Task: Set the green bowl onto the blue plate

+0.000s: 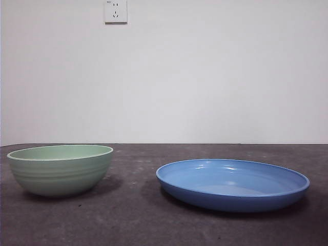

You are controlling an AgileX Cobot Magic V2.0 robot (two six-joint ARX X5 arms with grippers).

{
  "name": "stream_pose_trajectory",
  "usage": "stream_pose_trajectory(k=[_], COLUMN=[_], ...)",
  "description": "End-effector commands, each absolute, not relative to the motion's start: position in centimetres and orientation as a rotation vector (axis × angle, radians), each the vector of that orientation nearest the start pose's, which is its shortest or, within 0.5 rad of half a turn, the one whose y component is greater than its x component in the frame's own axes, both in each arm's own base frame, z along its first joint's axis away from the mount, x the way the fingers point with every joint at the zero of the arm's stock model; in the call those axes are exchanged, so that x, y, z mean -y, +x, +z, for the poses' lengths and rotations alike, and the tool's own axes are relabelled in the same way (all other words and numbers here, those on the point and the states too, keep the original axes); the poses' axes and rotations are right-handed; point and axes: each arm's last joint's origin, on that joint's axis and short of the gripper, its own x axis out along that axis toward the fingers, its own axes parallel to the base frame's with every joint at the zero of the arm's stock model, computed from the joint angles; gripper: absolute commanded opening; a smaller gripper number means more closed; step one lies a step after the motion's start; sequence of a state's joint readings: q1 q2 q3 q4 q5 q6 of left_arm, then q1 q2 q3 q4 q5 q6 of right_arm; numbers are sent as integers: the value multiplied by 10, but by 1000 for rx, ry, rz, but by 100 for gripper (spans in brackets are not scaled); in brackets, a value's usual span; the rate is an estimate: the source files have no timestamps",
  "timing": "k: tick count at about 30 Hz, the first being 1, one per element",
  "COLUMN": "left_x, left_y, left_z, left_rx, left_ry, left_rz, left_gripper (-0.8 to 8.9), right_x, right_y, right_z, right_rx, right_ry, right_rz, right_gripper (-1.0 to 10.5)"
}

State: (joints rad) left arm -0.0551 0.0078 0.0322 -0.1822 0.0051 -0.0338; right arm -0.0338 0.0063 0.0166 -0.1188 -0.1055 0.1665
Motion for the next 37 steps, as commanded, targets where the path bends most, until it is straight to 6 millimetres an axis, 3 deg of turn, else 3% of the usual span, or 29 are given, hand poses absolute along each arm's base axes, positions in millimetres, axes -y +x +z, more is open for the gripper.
stream_pose_trajectory(k=[1,9,16,29,37], left_x=[6,8,13,34,46], left_y=[96,96,98,133,151], left_z=[152,177,225,333,361], left_rx=[-177,-164,-184,-333,-415], left_ry=[-73,-202,-251,-274,-269], left_rz=[-60,-75,-166,-552,-743], left_gripper=[17,17,17,17,19], right_x=[0,-1,-6,-19,-25], right_y=[95,84,79,102,115], right_z=[165,207,258,327,357], right_rx=[-101,-74,-132,-296,-397], right_ry=[273,347,353,340,288], right_rz=[62,81,194,533,650], right_gripper=[10,10,10,10,10])
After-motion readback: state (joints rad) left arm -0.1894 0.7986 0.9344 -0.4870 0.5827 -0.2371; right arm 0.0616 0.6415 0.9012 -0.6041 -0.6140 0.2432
